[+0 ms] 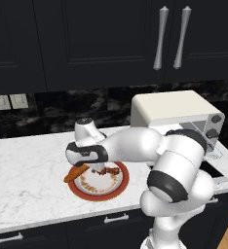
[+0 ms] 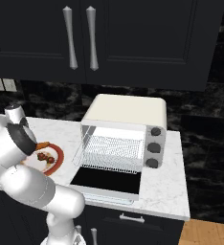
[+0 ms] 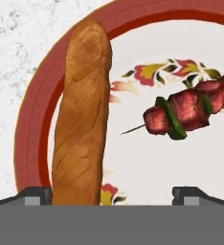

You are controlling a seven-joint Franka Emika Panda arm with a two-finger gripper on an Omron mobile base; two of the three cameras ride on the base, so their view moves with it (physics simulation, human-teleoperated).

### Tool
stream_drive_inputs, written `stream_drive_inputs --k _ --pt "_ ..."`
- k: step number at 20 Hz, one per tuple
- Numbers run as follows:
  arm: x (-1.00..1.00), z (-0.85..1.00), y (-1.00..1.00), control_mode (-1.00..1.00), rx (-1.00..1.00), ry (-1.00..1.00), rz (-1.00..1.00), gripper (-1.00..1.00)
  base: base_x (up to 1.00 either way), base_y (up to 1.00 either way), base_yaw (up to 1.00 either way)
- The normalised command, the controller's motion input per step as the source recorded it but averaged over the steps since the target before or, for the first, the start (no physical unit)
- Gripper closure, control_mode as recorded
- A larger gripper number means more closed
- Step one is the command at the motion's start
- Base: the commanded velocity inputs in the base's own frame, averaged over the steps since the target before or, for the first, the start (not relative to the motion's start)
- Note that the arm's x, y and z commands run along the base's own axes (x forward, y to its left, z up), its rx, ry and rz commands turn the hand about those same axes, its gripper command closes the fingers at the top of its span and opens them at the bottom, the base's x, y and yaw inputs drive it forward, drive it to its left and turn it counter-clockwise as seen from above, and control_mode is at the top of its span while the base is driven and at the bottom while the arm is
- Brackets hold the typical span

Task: Pick up the kebab skewer and baguette bread, and place them inside the toaster oven. Close the toaster oven door and start by setting the timer.

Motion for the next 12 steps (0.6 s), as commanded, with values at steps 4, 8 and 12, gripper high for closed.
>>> stream_drive_inputs --k 4,8,12 --pt "0.17 0.0 0.06 -1.0 0.0 0.0 0.0 -1.0 0.0 0.0 0.0" --pt "0.16 0.0 0.0 -1.0 0.0 0.01 0.0 -1.0 0.0 0.0 0.0" --pt "0.2 -0.03 0.02 -1.0 0.0 0.0 0.0 -1.0 0.0 0.0 0.0"
